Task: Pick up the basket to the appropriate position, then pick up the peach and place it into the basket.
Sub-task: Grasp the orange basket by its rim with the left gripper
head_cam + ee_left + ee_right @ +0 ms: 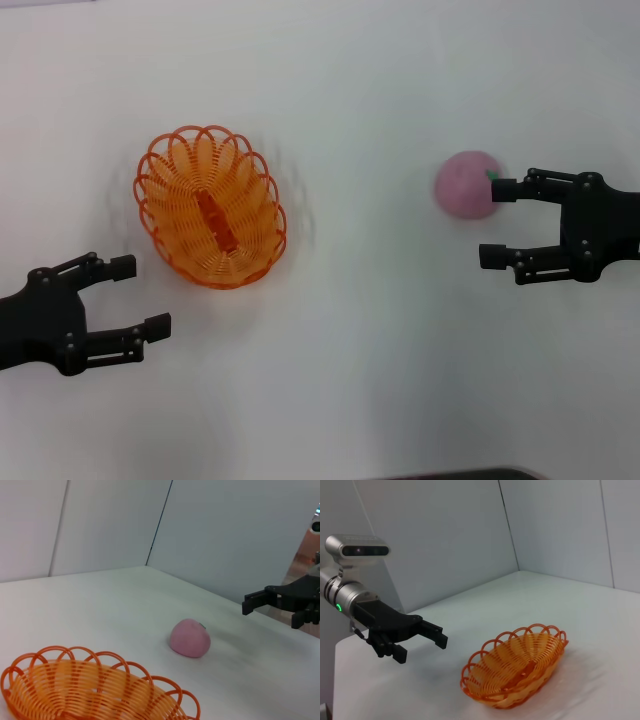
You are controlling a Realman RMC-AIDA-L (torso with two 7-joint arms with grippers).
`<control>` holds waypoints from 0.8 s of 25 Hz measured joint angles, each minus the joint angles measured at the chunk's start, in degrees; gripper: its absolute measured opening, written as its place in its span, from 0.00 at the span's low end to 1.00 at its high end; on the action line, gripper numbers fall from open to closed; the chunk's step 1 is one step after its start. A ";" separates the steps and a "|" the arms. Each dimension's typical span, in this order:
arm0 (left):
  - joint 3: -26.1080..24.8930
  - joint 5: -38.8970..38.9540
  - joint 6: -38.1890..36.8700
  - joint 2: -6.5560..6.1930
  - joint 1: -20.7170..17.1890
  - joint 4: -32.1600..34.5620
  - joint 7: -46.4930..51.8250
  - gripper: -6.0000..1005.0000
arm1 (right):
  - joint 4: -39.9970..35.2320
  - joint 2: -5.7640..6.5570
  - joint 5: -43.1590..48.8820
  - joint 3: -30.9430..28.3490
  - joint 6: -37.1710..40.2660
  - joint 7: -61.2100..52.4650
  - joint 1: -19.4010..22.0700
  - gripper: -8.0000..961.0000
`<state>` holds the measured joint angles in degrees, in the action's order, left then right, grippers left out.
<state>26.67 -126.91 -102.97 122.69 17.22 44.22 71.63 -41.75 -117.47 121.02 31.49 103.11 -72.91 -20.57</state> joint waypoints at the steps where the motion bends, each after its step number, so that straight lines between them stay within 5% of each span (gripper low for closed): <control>1: 0.02 0.01 0.00 0.00 0.01 0.00 0.00 0.93 | 0.00 0.00 0.00 0.03 -0.01 -0.01 0.00 0.99; 20: -0.04 0.08 -0.04 -0.01 0.27 0.05 0.09 0.93 | 0.00 0.11 0.09 0.07 -0.12 -0.23 0.00 0.99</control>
<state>26.63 -126.84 -103.01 122.68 17.49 44.27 71.72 -41.75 -117.36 121.11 31.55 103.00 -73.14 -20.57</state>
